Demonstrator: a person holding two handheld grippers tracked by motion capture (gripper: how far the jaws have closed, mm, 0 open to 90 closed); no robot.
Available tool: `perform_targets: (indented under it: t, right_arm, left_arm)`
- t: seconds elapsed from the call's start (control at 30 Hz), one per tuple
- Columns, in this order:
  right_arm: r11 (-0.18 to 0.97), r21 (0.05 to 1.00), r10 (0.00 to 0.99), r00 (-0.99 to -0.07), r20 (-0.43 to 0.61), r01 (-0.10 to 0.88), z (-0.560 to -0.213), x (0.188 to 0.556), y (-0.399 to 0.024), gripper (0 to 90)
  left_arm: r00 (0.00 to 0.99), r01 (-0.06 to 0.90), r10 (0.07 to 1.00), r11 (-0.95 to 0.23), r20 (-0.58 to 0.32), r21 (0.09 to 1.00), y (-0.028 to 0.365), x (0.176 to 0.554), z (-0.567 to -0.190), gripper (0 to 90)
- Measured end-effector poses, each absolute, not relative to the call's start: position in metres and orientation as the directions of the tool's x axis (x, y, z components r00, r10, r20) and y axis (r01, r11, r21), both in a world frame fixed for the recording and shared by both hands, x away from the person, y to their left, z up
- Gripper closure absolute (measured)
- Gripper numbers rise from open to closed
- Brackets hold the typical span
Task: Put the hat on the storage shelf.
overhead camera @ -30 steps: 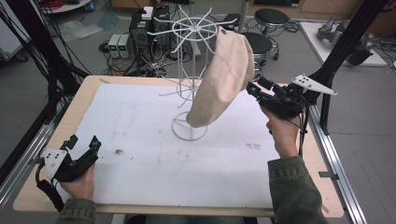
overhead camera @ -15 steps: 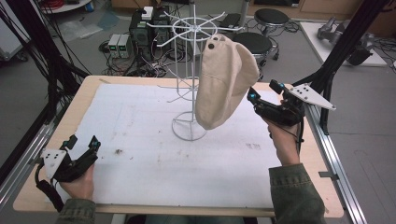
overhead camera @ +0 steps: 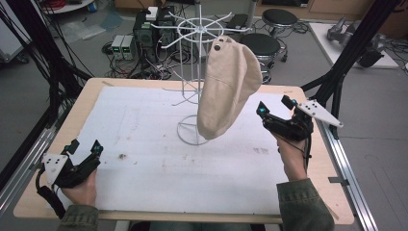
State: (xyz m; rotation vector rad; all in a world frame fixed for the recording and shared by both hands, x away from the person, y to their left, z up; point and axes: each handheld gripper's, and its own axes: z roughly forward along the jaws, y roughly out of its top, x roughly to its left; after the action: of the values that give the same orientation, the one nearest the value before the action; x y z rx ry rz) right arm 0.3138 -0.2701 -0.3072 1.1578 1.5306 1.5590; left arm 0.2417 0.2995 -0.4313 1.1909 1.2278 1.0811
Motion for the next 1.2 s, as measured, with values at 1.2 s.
perform_targets:
  t: [1.2]
  right_arm:
    - [-0.064, 0.983, 0.985, -0.148, 0.090, 0.172, -0.384, 0.255, -0.303, 10.5]
  left_arm:
    - [0.060, 0.022, 0.992, 0.109, -0.110, 0.994, 0.299, 0.238, -0.430, 28.2]
